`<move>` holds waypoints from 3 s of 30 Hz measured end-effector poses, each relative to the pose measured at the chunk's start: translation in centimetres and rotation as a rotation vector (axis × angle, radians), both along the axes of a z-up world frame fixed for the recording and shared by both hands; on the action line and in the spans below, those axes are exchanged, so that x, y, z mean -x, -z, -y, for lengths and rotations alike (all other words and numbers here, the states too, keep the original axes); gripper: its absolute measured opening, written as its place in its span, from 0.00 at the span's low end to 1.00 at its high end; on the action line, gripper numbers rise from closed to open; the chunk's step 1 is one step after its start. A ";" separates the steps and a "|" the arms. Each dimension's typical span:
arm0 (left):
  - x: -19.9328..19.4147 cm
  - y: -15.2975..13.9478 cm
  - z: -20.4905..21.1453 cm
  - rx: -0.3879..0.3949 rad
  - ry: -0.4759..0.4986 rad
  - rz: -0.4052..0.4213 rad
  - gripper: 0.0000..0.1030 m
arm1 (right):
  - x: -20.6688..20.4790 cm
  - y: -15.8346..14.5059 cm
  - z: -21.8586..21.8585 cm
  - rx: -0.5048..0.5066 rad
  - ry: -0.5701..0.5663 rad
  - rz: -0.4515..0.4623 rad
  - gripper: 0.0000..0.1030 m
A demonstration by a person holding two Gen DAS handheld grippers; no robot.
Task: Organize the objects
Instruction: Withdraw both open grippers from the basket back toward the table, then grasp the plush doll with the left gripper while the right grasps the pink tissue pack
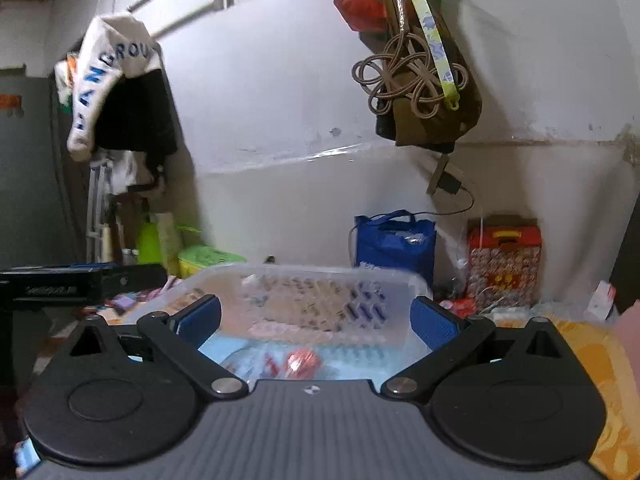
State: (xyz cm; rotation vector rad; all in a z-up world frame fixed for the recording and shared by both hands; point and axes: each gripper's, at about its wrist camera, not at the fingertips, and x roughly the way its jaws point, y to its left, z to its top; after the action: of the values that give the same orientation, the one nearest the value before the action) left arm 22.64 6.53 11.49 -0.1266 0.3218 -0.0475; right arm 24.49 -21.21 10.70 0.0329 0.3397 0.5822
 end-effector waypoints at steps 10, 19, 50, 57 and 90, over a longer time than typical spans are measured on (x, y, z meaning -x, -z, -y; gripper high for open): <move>6.2 2.7 0.6 -0.005 0.049 0.008 1.00 | 6.8 3.5 1.8 0.082 -0.050 0.003 1.00; 6.4 5.7 1.0 -0.044 0.111 -0.058 0.96 | 6.7 6.7 -0.5 0.193 -0.074 -0.030 1.00; 6.3 8.1 4.1 -0.164 0.206 -0.163 0.61 | 5.1 7.0 2.9 0.157 0.012 -0.122 1.00; 5.9 8.5 4.4 -0.121 0.264 -0.209 0.61 | 5.6 7.3 2.4 0.211 -0.009 -0.120 1.00; 3.3 10.9 4.1 -0.105 0.238 -0.349 0.66 | 7.6 11.1 -4.3 0.339 -0.294 -0.193 0.99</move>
State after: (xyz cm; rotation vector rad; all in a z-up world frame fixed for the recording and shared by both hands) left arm 19.33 2.43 0.56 0.0099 0.6858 -0.2457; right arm 16.89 -16.91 -0.40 -0.2929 0.6336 0.8075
